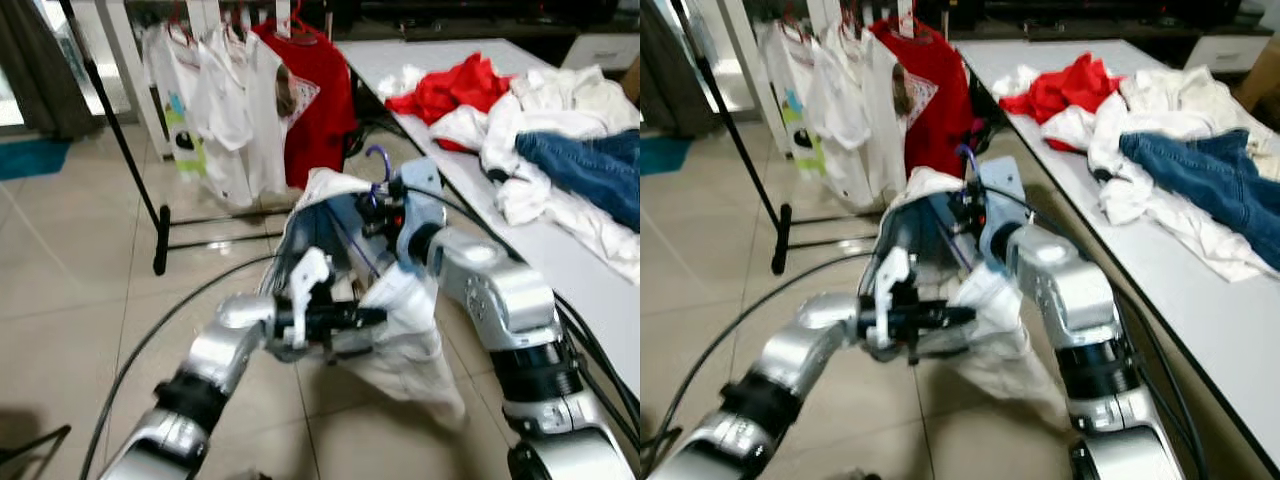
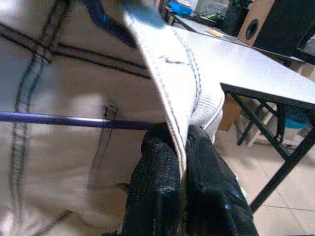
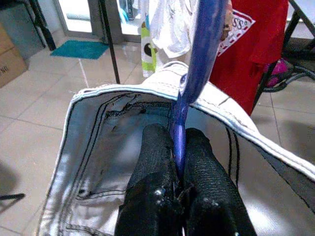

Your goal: Hang hanger

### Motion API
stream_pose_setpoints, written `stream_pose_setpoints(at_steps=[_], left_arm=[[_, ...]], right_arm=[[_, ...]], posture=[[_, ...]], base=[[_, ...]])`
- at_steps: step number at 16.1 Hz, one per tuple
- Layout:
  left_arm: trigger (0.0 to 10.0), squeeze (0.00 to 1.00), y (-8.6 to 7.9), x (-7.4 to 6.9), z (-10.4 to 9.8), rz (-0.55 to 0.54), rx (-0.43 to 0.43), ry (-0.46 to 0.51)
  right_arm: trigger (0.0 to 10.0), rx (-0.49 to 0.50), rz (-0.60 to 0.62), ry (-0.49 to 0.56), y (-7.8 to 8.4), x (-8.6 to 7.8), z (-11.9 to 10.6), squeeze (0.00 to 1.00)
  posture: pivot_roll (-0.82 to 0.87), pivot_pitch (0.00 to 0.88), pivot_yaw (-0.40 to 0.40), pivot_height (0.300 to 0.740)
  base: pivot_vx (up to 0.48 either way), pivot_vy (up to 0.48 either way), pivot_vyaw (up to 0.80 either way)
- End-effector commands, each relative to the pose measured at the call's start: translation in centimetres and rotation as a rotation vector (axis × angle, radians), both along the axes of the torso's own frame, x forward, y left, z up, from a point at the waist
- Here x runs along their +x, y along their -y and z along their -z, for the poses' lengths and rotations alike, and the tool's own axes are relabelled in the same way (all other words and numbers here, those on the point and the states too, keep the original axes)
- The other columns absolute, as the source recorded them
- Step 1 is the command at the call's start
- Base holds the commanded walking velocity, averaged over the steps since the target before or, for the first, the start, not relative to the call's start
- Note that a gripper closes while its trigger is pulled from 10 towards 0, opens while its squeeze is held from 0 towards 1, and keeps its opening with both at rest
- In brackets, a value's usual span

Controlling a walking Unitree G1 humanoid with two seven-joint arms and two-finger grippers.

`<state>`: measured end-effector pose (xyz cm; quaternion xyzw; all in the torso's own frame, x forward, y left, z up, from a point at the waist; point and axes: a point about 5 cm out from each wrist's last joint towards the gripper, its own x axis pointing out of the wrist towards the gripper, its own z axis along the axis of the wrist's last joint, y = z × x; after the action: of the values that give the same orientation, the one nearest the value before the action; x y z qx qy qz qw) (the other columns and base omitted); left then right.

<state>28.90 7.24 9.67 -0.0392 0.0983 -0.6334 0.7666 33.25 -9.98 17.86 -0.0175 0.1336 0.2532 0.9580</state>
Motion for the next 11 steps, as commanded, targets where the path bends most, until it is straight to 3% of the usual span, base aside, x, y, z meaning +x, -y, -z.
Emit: stream_pose_setpoints(at_steps=[1,5,9,11], left_arm=[[0.0,0.00,-0.5,0.1,-1.8,-0.019,-0.034,0.062],[0.0,0.00,-2.2,-0.9,-2.9,-0.046,-0.010,0.092],[0.0,0.00,-2.2,-1.6,-5.1,-0.020,-0.092,0.096],[0.0,0.00,-2.7,-1.4,-4.8,-0.039,-0.067,0.083]], right_arm=[[10.0,-0.023,0.016,0.051,0.5,0.3,-0.8,0.00],[10.0,-0.048,0.049,0.043,1.6,0.7,-0.5,0.00],[10.0,-0.135,0.044,0.020,2.4,0.4,0.8,0.00],[10.0,-0.136,0.042,0.017,2.4,0.3,1.1,0.00]], posture=[[-0.20,0.000,0.007,0.740],[-0.20,0.000,0.003,0.740],[-0.20,0.000,0.004,0.740],[-0.20,0.000,0.010,0.740]], base=[[0.000,0.000,0.00],[0.000,0.000,0.00],[0.000,0.000,0.00],[0.000,0.000,0.00]])
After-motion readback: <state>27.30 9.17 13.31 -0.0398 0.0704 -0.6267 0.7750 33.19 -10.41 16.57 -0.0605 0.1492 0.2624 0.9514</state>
